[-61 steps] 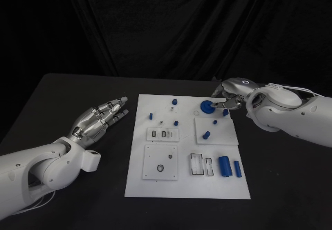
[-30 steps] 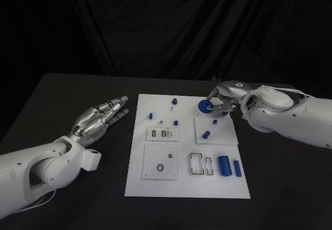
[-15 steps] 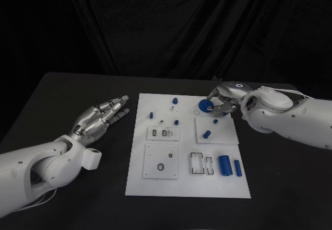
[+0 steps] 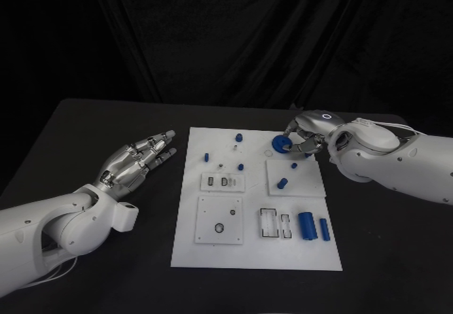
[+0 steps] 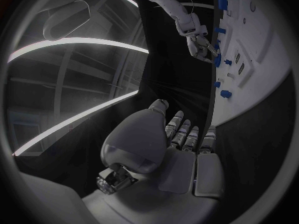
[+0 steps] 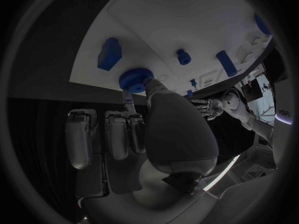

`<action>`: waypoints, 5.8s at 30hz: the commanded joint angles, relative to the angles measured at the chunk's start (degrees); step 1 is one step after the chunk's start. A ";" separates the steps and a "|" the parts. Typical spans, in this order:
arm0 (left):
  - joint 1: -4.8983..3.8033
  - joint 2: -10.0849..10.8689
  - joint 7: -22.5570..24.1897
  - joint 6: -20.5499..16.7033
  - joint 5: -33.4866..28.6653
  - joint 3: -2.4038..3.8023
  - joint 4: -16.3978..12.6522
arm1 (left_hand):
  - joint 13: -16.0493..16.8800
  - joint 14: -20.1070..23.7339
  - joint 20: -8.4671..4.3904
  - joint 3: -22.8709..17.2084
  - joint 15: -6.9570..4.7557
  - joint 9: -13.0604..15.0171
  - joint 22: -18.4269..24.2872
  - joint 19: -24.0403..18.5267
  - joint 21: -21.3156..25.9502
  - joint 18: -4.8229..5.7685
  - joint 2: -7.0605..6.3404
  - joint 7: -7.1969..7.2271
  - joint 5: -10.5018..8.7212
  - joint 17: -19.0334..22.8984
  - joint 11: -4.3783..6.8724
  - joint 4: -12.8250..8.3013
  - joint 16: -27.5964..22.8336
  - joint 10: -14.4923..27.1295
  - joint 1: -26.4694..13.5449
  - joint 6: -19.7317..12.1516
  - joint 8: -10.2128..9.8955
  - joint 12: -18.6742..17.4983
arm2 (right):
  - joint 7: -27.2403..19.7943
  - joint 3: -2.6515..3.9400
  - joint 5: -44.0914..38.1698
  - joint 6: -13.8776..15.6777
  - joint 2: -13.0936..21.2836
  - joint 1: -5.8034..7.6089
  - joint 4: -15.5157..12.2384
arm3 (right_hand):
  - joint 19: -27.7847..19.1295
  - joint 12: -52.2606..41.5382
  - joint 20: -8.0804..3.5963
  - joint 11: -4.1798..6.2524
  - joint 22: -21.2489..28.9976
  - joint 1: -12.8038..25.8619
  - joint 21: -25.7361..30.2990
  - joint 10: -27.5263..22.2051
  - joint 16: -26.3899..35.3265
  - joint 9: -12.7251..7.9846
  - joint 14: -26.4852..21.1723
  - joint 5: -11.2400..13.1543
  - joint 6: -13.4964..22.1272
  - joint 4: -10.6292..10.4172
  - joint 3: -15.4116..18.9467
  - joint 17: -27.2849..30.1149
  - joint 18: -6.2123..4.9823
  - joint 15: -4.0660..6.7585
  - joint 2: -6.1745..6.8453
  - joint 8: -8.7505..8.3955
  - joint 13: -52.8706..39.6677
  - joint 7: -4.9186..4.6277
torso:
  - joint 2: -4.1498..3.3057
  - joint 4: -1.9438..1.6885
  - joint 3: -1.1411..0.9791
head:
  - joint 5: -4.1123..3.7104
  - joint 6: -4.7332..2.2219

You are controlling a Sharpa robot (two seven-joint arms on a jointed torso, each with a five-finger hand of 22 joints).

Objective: Assemble the parts on the task board

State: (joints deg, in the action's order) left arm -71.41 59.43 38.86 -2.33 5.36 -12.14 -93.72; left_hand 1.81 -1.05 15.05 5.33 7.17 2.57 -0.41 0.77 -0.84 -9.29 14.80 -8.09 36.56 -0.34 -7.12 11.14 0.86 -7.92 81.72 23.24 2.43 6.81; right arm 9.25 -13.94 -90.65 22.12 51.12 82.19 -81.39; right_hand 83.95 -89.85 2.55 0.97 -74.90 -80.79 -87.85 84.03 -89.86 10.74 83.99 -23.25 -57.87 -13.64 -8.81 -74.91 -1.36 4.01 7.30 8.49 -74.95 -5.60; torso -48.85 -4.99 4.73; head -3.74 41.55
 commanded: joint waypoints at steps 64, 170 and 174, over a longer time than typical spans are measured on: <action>0.03 -0.73 8.85 1.61 0.14 0.03 0.79 | 0.00 0.02 0.72 -0.95 0.71 0.03 -0.09 0.12 0.13 -1.18 0.17 -0.38 0.37 -0.09 -0.73 -0.09 -0.02 -0.08 0.03 -0.08 0.11 -0.01 | 0.33 -0.02 -0.69 -0.40 -11.93 1.47 -0.46 | 4.91 -0.15 0.09 -0.69 -14.30 1.84 -0.82 5.97 -0.14 8.05 6.01 -4.21 -1.47 1.80 -1.79 -15.09 0.90 -0.40 -1.40 1.27 -15.05 1.52 | 0.01 0.08 0.01 | -0.17 0.59; 0.07 0.49 12.17 -0.76 0.13 0.04 -1.95 | 0.04 -0.12 -1.69 -5.20 -0.09 0.16 0.06 -0.17 0.43 -0.92 -1.35 0.10 2.16 -0.15 0.21 -0.45 0.15 0.02 -1.78 1.07 0.30 0.15 | -4.32 -0.38 2.17 4.79 16.36 0.67 -9.25 | 4.15 -0.15 0.04 -0.20 -13.90 5.66 0.64 5.97 -0.14 0.90 6.01 14.95 5.53 -3.19 0.82 -15.09 0.53 -0.13 2.41 -4.32 -15.05 1.42 | 0.38 0.51 -0.60 | -0.50 1.46; 0.07 0.48 12.02 -0.62 0.13 0.04 -1.90 | 0.05 -0.11 -1.64 -5.27 -0.06 0.16 0.05 -0.16 0.43 -0.94 -1.36 0.05 2.18 -0.15 0.14 -0.44 0.15 -0.03 -1.80 1.13 0.31 0.19 | -4.62 -0.38 2.17 4.92 15.45 0.12 -8.30 | 4.07 -0.15 0.07 -0.28 -13.85 5.54 0.77 5.97 -0.14 0.88 6.01 15.21 5.29 -3.16 0.83 -15.09 0.49 -0.18 2.43 -4.21 -15.05 1.32 | 0.42 0.40 -0.57 | -0.75 1.56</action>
State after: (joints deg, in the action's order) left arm -71.39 59.93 38.88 -3.60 5.32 -12.14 -95.61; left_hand 1.81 -1.24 13.19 0.42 6.95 2.68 -0.37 0.56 -0.55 -9.76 13.44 -8.19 38.56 -0.49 -6.68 10.66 0.86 -7.89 80.36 23.97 2.43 6.81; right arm 5.06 -14.35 -88.02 25.92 66.74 82.54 -89.97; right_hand 83.96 -89.85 2.96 0.52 -74.91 -74.96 -87.20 84.03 -89.85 11.69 83.98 -8.27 -52.41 -16.67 -8.30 -74.91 -1.36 3.73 9.38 4.04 -74.91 -4.12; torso -48.48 -4.54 4.11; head -4.36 43.07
